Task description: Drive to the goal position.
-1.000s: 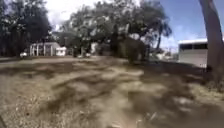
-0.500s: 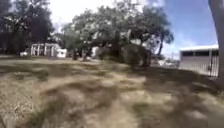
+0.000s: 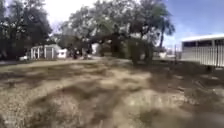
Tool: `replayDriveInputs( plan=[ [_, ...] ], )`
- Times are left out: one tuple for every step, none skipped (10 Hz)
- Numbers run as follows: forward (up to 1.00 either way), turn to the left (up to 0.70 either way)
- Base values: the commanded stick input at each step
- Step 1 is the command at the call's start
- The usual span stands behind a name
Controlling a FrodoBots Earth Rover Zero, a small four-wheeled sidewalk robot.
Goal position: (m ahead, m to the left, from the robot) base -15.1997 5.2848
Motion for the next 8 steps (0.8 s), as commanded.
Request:
replayDriveInputs(
  plan=[
    [0.7, 0.35],
    [0.7, 0.35],
    [0.7, 0.35],
    [0.7, 0.35],
    [0.7, 0.35],
    [0.7, 0.35],
    [0.7, 0.35],
    [0.7, 0.35]
  ],
)
